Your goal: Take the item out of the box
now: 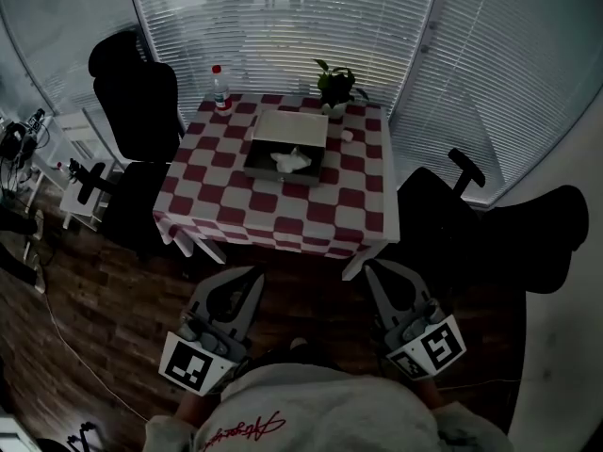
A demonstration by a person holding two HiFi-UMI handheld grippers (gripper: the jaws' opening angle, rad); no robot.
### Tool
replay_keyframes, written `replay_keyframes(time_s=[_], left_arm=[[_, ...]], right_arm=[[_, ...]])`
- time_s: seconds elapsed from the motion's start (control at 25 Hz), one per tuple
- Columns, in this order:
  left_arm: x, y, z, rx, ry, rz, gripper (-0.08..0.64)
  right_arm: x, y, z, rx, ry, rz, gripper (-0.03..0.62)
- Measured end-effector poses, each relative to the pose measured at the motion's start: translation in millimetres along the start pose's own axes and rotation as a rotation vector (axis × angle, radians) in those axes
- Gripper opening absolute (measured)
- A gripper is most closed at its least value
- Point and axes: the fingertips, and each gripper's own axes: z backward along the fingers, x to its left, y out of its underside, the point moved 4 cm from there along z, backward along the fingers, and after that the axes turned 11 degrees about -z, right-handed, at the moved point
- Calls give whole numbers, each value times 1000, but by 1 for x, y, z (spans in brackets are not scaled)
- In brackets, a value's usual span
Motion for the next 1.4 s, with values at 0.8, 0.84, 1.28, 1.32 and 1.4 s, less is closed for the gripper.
replay_keyframes(time_s=[0.8, 0.84, 1.28, 1.32, 1.4], left_arm=[[11, 2, -8, 8, -5, 10, 17], [10, 2, -10, 7, -7, 11, 17], [4, 3, -9, 18, -35, 5, 17], [5, 3, -8, 20, -39, 4, 17], [7, 3, -8, 22, -45, 3, 17]], right_arm=[[-6, -1, -9, 0, 0, -9, 9], [-8, -1, -8, 1, -1, -9, 9], [-15, 0, -8, -8, -31, -48, 9], [-15, 0, -10, -7, -35, -48, 9], [-14, 1, -12, -1, -42, -46, 9]])
